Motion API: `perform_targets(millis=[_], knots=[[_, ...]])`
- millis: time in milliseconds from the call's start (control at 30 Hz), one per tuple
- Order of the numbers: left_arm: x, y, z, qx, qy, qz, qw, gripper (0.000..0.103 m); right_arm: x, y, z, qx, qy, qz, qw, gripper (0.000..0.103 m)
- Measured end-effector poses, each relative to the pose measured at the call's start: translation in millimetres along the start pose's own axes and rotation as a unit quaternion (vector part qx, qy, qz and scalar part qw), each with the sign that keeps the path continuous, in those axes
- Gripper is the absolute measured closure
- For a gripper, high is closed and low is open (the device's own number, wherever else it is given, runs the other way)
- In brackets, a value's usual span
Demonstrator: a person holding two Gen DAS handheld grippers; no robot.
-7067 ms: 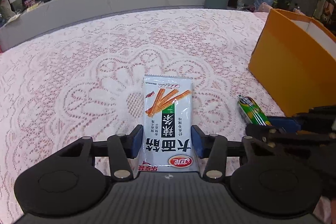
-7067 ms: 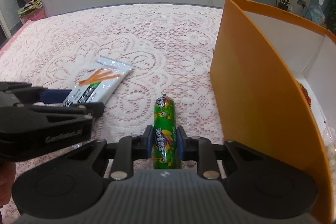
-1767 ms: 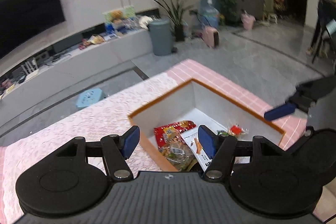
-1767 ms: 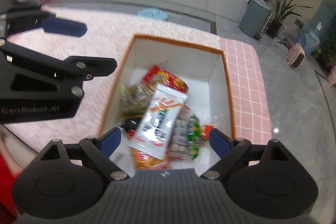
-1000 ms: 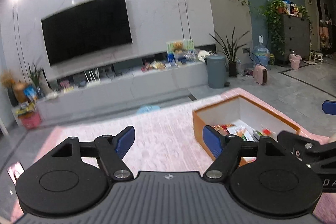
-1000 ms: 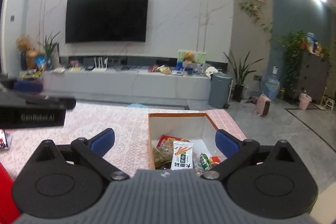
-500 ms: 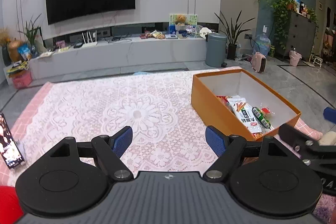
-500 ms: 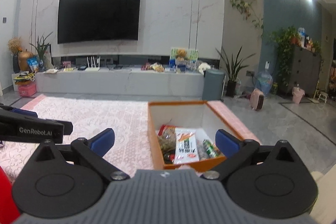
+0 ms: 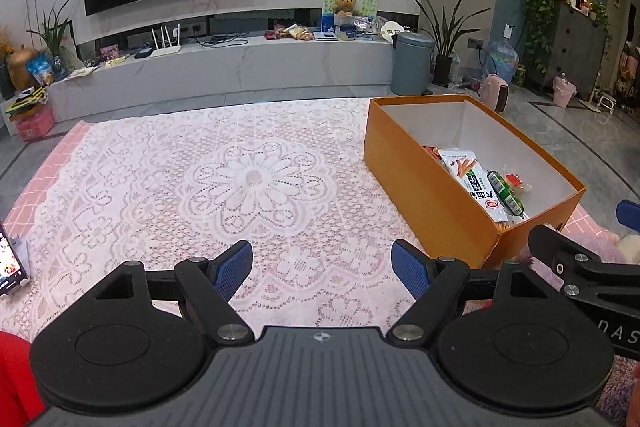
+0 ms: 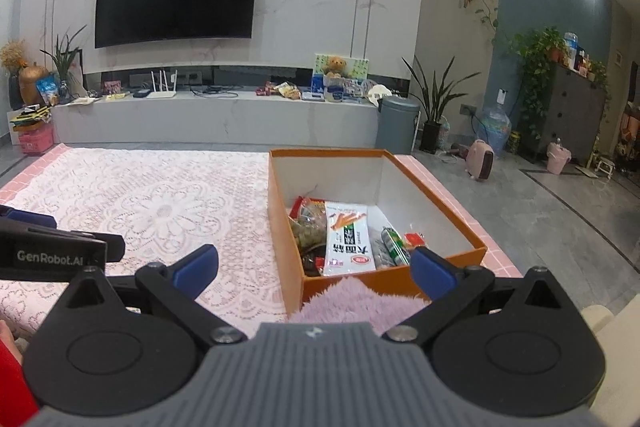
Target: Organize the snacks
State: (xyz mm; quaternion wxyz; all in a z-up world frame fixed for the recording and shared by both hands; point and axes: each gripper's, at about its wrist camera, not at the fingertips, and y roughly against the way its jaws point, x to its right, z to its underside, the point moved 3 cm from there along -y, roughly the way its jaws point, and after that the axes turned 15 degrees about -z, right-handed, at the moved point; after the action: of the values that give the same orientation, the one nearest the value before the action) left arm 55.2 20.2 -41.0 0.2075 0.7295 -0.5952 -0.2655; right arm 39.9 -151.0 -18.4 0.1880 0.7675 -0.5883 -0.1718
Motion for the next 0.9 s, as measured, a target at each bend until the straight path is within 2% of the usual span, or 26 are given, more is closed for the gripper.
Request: perform_targets(millis=[900], knots=[[-1.0,0.6,-4.8,-0.009,0.001,-0.009,0.9999,0.011,-2.9,-3.0,-0.4,-0.019,0.001,-0.001,1.0,0.003]])
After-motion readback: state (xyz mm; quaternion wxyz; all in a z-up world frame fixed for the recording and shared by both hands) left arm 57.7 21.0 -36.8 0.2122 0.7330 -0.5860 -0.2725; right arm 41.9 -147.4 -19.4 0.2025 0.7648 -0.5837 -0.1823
